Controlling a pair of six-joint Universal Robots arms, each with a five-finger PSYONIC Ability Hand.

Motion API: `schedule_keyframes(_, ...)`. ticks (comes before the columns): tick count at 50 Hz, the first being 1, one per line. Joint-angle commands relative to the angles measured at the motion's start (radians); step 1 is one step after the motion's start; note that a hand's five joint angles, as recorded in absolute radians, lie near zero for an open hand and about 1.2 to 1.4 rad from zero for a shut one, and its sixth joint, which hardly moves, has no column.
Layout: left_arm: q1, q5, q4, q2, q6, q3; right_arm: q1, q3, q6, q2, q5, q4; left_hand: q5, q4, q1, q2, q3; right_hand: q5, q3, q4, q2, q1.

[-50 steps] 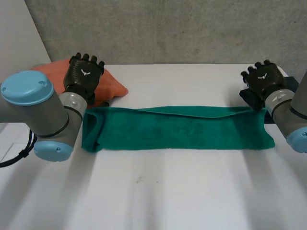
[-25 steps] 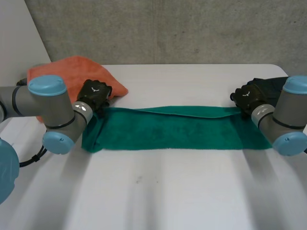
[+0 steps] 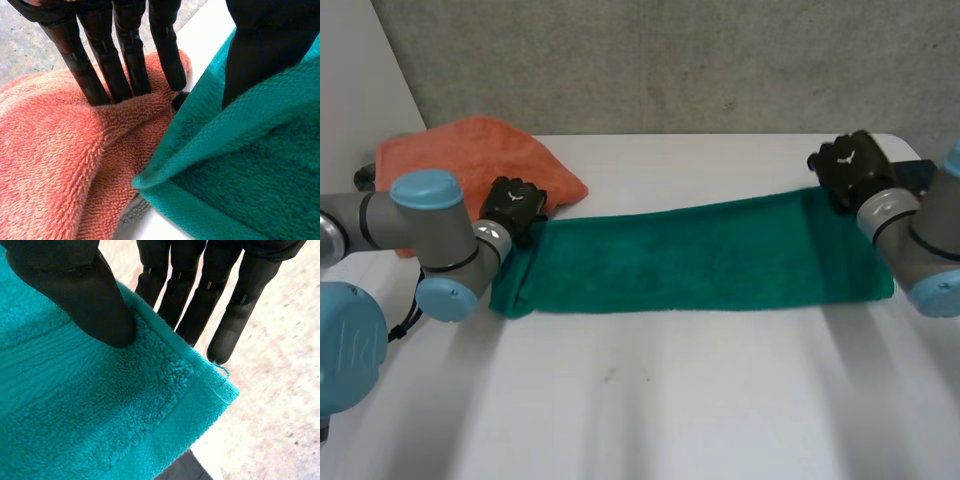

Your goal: Fold the laundry.

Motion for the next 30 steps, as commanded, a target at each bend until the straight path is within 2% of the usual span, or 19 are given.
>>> schedule_keyframes(1,0.003,-0.006,0.007,-0.006,0.022,0.011,-0.013,0.148,0.139,-0.212,-0.074,-0.030,-0.086,-0.084,-0.077,-0.085,-0.085,0.236,0.210,0.200,0.222,0.263)
schedule_keyframes(3,0.004,-0.007,0.007,-0.004,0.022,0.011,-0.026,0.186,0.168,-0.278,-0.094,-0.030,-0.153,-0.152,-0.144,-0.152,-0.152,0.236,0.210,0.200,0.222,0.263)
schedule_keyframes(9,0.004,-0.003,0.007,-0.003,0.022,0.011,-0.043,0.270,0.197,-0.434,-0.152,-0.041,-0.168,-0.167,-0.159,-0.167,-0.167,0.236,0.210,0.200,0.222,0.263)
schedule_keyframes(15,0.003,0.000,0.007,-0.010,0.024,0.010,-0.046,0.293,0.235,-0.520,-0.160,-0.055,-0.069,-0.067,-0.059,-0.067,-0.067,0.236,0.210,0.200,0.222,0.263)
schedule_keyframes(17,0.003,0.002,0.007,-0.012,0.024,0.008,-0.046,0.295,0.251,-0.525,-0.162,-0.055,0.075,0.076,0.084,0.076,0.076,0.236,0.210,0.200,0.222,0.263)
schedule_keyframes(18,0.003,0.003,0.007,-0.013,0.024,0.006,-0.046,0.292,0.263,-0.527,-0.160,-0.055,0.226,0.228,0.236,0.228,0.228,0.236,0.210,0.200,0.222,0.263)
schedule_keyframes(25,0.004,0.035,0.007,-0.012,0.024,-0.016,-0.046,0.274,0.291,-0.539,-0.150,-0.060,0.588,0.590,0.597,0.590,0.590,0.236,0.210,0.200,0.222,0.263)
schedule_keyframes(30,0.006,0.033,0.019,0.003,0.025,-0.046,-0.046,0.257,0.288,-0.516,-0.153,-0.046,0.633,0.635,0.642,0.635,0.635,0.236,0.210,0.200,0.222,0.263)
